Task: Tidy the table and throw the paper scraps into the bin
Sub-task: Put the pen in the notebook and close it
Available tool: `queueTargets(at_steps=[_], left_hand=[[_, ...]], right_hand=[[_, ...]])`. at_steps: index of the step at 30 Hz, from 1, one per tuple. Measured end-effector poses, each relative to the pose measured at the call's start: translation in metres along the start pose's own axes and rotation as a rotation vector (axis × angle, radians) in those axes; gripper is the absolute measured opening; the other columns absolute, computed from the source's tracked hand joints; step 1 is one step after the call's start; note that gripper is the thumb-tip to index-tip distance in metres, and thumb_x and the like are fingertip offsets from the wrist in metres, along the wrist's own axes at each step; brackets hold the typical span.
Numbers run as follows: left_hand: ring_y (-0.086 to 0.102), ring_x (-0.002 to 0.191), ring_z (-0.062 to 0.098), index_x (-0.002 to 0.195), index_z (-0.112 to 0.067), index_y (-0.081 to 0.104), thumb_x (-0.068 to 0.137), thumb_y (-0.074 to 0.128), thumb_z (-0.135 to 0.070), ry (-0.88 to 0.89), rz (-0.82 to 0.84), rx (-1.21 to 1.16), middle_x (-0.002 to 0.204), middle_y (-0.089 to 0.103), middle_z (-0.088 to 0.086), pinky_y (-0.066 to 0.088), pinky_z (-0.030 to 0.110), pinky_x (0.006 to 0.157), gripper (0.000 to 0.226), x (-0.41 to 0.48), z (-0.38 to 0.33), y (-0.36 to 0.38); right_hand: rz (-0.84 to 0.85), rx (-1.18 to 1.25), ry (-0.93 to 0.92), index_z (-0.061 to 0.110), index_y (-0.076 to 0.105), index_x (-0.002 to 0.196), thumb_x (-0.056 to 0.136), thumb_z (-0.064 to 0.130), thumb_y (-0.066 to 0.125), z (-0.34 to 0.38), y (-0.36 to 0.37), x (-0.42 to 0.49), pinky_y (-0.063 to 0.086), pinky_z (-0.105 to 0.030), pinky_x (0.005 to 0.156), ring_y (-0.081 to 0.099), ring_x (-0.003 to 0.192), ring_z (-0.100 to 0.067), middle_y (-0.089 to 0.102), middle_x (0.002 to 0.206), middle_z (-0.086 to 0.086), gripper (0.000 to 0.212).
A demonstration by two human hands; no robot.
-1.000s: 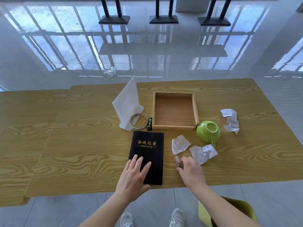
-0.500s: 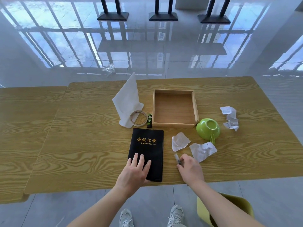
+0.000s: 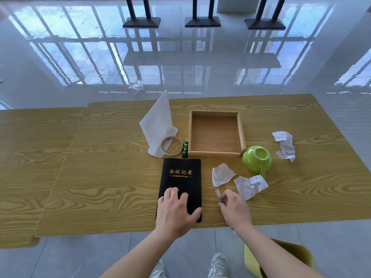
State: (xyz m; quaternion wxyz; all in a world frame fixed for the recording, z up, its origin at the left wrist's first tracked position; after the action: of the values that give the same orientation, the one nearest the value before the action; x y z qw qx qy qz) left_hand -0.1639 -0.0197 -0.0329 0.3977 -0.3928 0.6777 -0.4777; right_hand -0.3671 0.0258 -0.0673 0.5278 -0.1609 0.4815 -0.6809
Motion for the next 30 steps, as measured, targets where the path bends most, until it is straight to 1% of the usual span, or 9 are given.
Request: queueTargets(at_steps=[2,3,7,11,19,22,25,27,30], left_hand=[[0.044,0.11,0.026,0.111,-0.021,0.056,0.078,0.031,-0.079,-0.103,-0.039,0.019,0.116,0.052,0.005,0.042,0.044,0.086,0.071,0.016,-0.015,-0.008],[0.043,0.107,0.027,0.115,-0.02,0.053,0.077,0.032,-0.079,-0.143,-0.022,0.035,0.116,0.05,0.005,0.041,0.044,0.083,0.073,0.025,-0.021,-0.008],[0.036,0.122,0.031,0.144,-0.012,0.031,0.08,0.045,-0.07,-0.243,0.099,0.096,0.138,0.037,0.012,0.039,0.05,0.09,0.087,0.046,-0.03,0.007],[0.036,0.119,0.031,0.146,-0.011,0.027,0.085,0.049,-0.055,-0.235,0.095,0.142,0.137,0.035,0.012,0.039,0.05,0.087,0.079,0.046,-0.03,0.014],[0.041,0.114,0.029,0.141,-0.01,0.033,0.082,0.057,-0.036,-0.193,0.133,0.141,0.136,0.038,0.011,0.046,0.045,0.082,0.069,0.05,-0.03,0.015],[0.039,0.118,0.029,0.141,-0.014,0.035,0.084,0.056,-0.033,-0.17,0.165,0.052,0.137,0.038,0.01,0.05,0.046,0.085,0.064,0.052,-0.026,0.012],[0.039,0.118,0.027,0.142,-0.017,0.037,0.089,0.053,-0.033,-0.11,0.19,-0.033,0.135,0.041,0.008,0.049,0.037,0.083,0.058,0.054,-0.02,0.006],[0.043,0.114,0.025,0.135,-0.017,0.044,0.09,0.051,-0.033,-0.085,0.207,-0.082,0.129,0.047,0.007,0.046,0.034,0.08,0.048,0.057,-0.015,0.0],[0.053,0.108,0.025,0.129,-0.012,0.052,0.09,0.051,-0.028,-0.072,0.208,-0.186,0.124,0.056,0.008,0.05,0.038,0.088,0.042,0.058,-0.009,-0.009]], right_hand=[[0.004,0.009,0.004,0.019,0.053,0.087,0.088,0.022,0.068,-0.001,0.001,0.0,0.048,-0.032,0.068,0.055,0.08,-0.016,0.058,0.088,0.005,0.015],[0.006,0.011,0.003,0.019,0.053,0.087,0.088,0.022,0.068,-0.001,0.001,0.0,0.047,-0.031,0.068,0.055,0.08,-0.016,0.058,0.088,0.005,0.015],[0.01,0.038,-0.015,0.02,0.052,0.087,0.088,0.021,0.068,-0.003,0.001,0.001,0.049,-0.031,0.069,0.055,0.08,-0.015,0.057,0.089,0.005,0.016],[0.023,0.06,-0.032,0.018,0.052,0.088,0.088,0.021,0.067,-0.005,0.002,0.002,0.049,-0.034,0.07,0.056,0.082,-0.017,0.058,0.09,0.004,0.016],[0.03,0.068,-0.047,0.019,0.052,0.088,0.087,0.022,0.067,-0.008,0.004,0.005,0.051,-0.033,0.069,0.055,0.08,-0.016,0.057,0.089,0.005,0.015],[0.038,0.065,-0.038,0.02,0.05,0.086,0.087,0.022,0.067,-0.008,0.004,0.007,0.05,-0.033,0.069,0.055,0.079,-0.015,0.056,0.088,0.006,0.017],[0.05,0.067,-0.019,0.021,0.049,0.085,0.087,0.021,0.066,-0.009,0.005,0.007,0.049,-0.033,0.068,0.055,0.078,-0.014,0.056,0.086,0.008,0.017],[0.061,0.067,-0.013,0.021,0.049,0.086,0.088,0.019,0.064,-0.008,0.006,0.007,0.048,-0.033,0.067,0.054,0.078,-0.015,0.055,0.086,0.007,0.015],[0.07,0.067,-0.002,0.021,0.049,0.085,0.088,0.019,0.064,-0.008,0.005,0.007,0.048,-0.033,0.066,0.054,0.077,-0.014,0.055,0.085,0.009,0.015]])
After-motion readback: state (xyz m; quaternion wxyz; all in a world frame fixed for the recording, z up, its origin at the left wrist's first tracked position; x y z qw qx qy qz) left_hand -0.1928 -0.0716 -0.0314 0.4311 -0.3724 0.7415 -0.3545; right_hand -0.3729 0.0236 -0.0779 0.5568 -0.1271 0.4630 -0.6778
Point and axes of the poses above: each hand's wrist, its own x-axis towards the middle knuckle, its own y-axis out of the palm, z = x × y, the point moved 8 cm from there along x, towards the middle knuckle
